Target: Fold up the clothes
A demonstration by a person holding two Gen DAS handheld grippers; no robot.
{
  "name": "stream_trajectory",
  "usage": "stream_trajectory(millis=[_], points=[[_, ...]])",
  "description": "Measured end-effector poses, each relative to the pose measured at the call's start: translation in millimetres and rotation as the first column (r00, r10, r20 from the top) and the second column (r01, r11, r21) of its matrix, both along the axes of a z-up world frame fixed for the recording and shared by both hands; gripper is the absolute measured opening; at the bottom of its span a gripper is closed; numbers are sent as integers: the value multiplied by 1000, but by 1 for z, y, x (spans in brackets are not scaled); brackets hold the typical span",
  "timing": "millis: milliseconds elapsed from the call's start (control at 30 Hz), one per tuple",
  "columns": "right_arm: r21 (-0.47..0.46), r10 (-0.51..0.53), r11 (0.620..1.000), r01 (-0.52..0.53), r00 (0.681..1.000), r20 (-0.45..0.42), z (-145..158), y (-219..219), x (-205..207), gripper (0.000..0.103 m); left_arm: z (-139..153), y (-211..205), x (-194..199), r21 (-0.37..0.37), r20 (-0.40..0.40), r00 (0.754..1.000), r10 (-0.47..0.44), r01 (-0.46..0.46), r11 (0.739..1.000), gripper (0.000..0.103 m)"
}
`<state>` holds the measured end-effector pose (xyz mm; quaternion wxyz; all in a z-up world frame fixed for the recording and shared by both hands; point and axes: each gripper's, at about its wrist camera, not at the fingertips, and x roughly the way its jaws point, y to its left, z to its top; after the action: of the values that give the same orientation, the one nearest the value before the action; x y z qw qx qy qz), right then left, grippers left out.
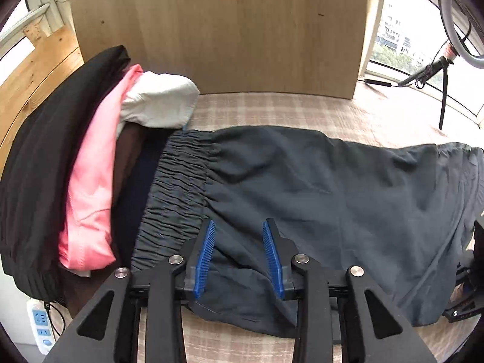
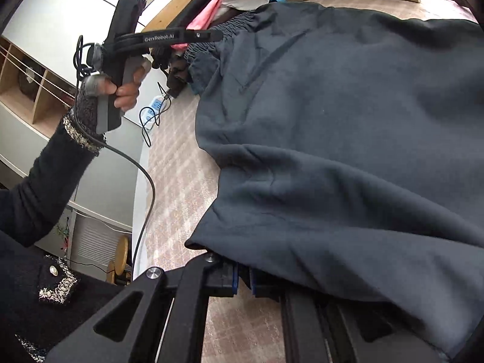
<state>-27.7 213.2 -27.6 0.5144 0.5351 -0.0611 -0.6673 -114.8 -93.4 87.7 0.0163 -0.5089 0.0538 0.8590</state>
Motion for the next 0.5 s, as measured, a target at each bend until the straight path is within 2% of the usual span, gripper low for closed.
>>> stream_trajectory(millis=[33, 67, 100, 200, 267, 300, 400, 500], points=[[6, -4, 1000, 4, 1000, -13, 1, -2, 2, 5, 0, -3, -8, -28, -5, 1000, 5, -5, 1000, 39], [15, -6, 1000, 7, 1000, -22, 1, -4, 3, 5, -2, -3, -17, -82, -14, 1000, 6, -7, 997, 51], [23, -10, 1000, 11, 999, -35, 2, -5, 5, 5, -6, -3, -24, -129, -20, 1000, 4, -6, 992, 55], [34, -29, 999, 31, 998, -57, 2, -9, 6, 5, -25, 3, -43, -223, -17, 1000, -14, 10, 975, 53], [30, -49, 998, 50, 998, -46, 2, -10, 4, 5, -42, 1, -55, -353, -23, 999, 38, -44, 935, 42], [32, -52, 998, 53, 998, -43, 2, -9, 5, 5, -46, -3, -60, -368, -25, 997, 67, -71, 927, 42], [70, -61, 995, 64, 997, -53, 5, -2, 16, 6, -39, -14, -62, -282, -41, 991, 126, -133, 950, 42], [58, -116, 991, 118, 992, -44, 19, 37, 31, 6, -16, -6, -48, -302, -104, 991, 88, -115, 946, 42]])
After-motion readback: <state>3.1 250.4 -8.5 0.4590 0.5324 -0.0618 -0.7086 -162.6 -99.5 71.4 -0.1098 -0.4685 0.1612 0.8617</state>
